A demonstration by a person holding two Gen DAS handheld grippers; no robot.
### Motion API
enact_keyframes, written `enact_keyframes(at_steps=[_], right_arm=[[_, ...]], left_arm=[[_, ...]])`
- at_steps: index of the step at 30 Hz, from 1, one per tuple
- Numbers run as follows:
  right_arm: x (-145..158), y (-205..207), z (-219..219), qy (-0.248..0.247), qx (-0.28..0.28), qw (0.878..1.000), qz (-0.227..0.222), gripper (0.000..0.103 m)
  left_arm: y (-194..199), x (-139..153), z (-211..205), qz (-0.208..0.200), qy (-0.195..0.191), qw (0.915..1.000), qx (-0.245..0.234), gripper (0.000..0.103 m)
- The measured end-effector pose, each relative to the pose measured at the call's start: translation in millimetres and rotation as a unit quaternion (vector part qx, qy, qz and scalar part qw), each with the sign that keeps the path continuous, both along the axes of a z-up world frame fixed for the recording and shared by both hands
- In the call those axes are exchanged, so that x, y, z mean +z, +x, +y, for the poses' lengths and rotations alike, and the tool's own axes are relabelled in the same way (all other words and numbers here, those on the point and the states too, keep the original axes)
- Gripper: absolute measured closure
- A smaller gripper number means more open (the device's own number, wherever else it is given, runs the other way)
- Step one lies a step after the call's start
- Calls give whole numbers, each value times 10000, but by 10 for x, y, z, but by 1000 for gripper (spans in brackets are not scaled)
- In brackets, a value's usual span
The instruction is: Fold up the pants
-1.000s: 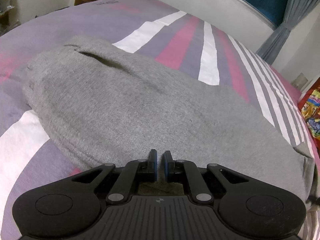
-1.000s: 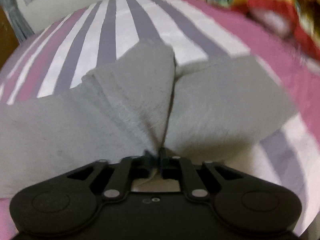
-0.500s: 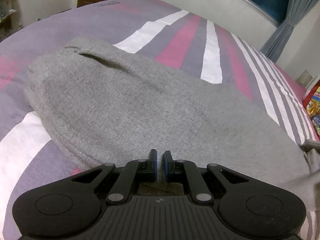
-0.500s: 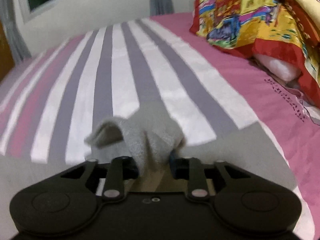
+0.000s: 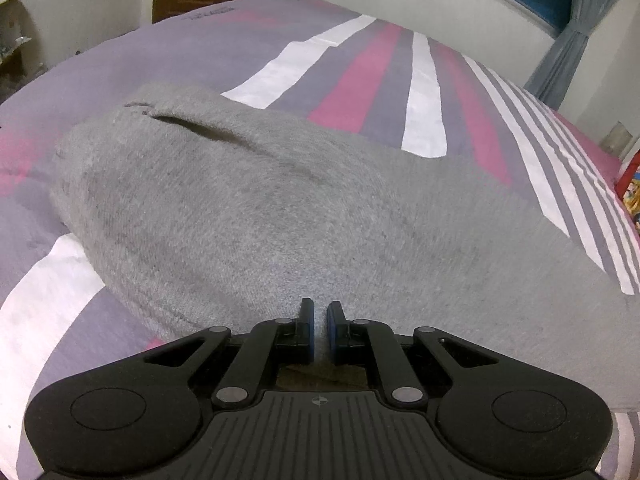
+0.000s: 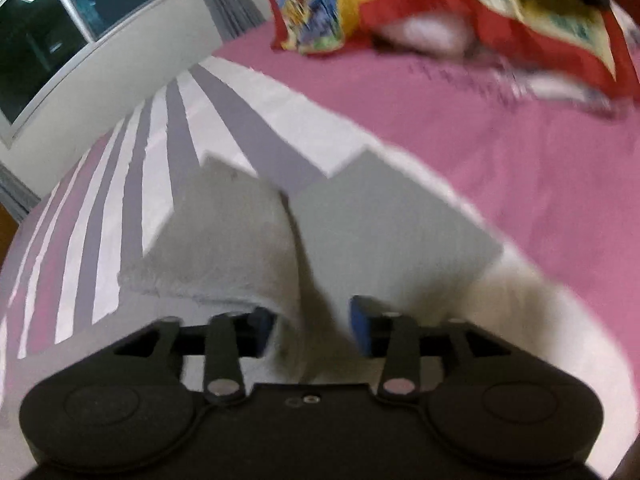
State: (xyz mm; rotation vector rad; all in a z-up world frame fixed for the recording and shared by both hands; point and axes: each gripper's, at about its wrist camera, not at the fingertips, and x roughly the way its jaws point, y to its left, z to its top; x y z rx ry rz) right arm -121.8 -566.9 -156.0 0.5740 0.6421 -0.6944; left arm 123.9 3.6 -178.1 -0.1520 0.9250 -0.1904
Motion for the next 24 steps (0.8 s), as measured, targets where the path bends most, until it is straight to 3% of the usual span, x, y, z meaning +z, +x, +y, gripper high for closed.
enact_keyframes(at_steps=[4,6,7,10,12,14,18,21,23,24], right_arm=[[34,171,-143,-64,6,10000,-40,58],[91,279,-172,-103,117,9997,-163,75],[130,334,-172,-123,213,9994,-228,98],[320,248,-197,-11,106,9959,-903,98],[460,88,-109,-344,111,9928,-1143,98],[332,-63,-114,-338,45,9951,-930,98],[-220,-337,-248,331,-262,9984,-372,97],[-246,-388,-216,333,-188,9983,-429,93],[-205,-390,-300,505,-208,9965,-626,78],[-189,-387,-337,557,-230,9954,-740,78]], left_arm=[[-15,7,-46,-13,93,9999,44,96],[-20,12,-76,-20,167,9998,46,96],[-20,16,-85,-20,194,9998,52,96],[-30,30,-95,-9,240,9997,90,96],[-39,32,-100,-21,286,9996,79,96],[-48,34,-97,-29,309,9995,80,96],[-59,39,-105,-41,375,9993,40,96],[-52,48,-113,-32,392,9992,38,96],[-54,52,-131,-41,416,9991,47,96],[-50,55,-145,-47,427,9991,54,96]])
